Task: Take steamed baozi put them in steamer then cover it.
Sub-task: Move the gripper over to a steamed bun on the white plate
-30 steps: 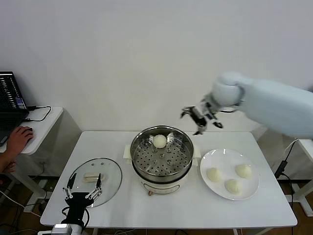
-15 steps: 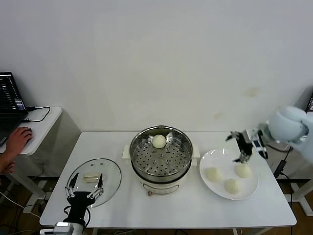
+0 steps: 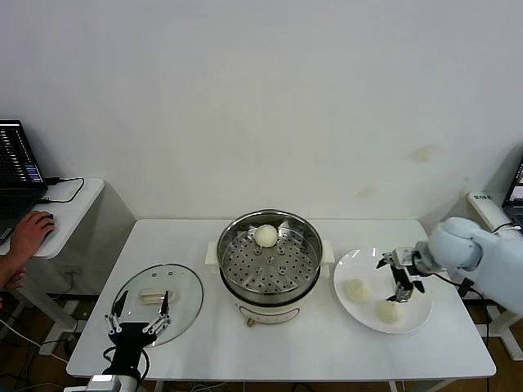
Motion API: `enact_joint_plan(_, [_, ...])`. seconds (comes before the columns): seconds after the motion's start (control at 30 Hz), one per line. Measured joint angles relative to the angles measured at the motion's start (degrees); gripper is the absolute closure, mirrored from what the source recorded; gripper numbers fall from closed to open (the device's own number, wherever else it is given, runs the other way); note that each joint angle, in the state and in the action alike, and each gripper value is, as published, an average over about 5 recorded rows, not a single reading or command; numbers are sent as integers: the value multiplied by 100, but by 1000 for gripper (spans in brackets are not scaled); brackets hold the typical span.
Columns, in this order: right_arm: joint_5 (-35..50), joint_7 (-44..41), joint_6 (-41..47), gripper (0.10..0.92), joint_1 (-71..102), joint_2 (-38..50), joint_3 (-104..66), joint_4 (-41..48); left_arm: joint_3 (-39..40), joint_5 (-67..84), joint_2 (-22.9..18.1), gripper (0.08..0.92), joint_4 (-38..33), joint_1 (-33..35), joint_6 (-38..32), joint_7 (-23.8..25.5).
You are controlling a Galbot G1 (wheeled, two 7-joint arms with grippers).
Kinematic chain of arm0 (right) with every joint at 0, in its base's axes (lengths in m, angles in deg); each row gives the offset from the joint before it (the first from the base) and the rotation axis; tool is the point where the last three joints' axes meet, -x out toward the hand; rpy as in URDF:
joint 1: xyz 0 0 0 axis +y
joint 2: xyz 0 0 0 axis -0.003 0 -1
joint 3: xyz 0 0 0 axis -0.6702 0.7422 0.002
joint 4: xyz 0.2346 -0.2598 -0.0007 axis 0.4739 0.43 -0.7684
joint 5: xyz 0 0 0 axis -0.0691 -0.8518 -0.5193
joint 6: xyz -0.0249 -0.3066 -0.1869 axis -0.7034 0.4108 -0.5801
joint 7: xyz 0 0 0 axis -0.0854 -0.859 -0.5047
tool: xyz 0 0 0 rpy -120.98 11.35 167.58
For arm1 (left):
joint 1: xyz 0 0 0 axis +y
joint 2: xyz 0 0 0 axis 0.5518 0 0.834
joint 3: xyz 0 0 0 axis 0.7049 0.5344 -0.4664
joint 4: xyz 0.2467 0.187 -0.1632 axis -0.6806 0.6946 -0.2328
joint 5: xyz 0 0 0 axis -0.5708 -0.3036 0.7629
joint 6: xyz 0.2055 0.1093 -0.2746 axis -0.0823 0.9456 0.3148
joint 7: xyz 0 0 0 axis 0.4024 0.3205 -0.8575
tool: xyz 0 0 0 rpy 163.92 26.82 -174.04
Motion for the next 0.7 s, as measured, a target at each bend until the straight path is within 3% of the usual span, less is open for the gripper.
enact_joint_plan(0.7, [-329,-32,-9,221,394,-938,-129,911,-17,2,-36,177,-1,3,-8,-1])
